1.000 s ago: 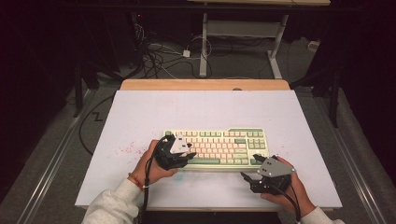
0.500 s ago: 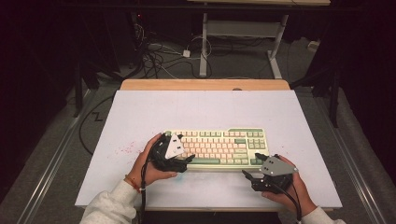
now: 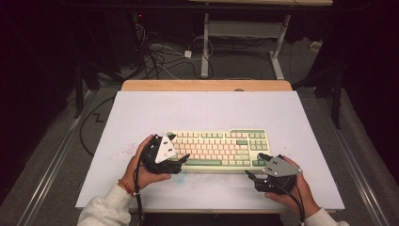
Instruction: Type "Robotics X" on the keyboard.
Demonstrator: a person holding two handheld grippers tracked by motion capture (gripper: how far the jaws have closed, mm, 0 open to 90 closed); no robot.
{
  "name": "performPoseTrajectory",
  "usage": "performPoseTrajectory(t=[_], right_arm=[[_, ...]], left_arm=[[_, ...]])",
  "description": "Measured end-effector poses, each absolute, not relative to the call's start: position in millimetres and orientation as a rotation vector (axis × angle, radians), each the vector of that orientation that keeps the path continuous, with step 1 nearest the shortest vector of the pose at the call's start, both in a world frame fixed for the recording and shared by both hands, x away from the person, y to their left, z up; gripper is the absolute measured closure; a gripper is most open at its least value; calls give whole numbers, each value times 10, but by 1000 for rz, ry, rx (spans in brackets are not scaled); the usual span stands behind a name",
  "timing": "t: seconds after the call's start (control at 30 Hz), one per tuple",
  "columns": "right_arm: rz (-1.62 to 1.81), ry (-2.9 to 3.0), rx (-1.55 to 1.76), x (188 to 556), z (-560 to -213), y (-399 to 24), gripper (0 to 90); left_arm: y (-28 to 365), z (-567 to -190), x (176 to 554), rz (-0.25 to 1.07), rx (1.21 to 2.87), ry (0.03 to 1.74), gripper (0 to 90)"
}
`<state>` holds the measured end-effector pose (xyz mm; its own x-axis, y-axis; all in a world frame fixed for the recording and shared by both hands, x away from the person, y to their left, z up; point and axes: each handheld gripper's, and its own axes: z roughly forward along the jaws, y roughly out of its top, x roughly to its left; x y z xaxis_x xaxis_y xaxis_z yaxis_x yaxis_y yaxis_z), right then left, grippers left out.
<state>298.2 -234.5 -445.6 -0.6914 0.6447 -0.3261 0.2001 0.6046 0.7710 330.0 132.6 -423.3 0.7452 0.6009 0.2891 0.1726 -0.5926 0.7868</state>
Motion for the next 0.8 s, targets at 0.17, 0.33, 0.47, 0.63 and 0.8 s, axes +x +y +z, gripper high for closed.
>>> performPoseTrajectory(t=[0.17, 0.33, 0.47, 0.63, 0.8], right_arm=[[976, 2233, 665, 2991, -4456, -2348, 290], [968, 2233, 668, 2999, -4453, -2346, 293], [962, 2229, 678, 3010, -4456, -2344, 294], [966, 2220, 680, 3020, -4435, -2344, 297], [966, 2214, 687, 3034, -4419, -2354, 299]], left_arm=[[1399, -4267, 3255, 719, 2158, 580, 198], [1497, -4320, 3206, 737, 2153, 598, 192], [1578, -4366, 3176, 747, 2151, 618, 190], [1666, -4419, 3136, 740, 2149, 645, 189], [1739, -4493, 3089, 752, 2174, 661, 183]])
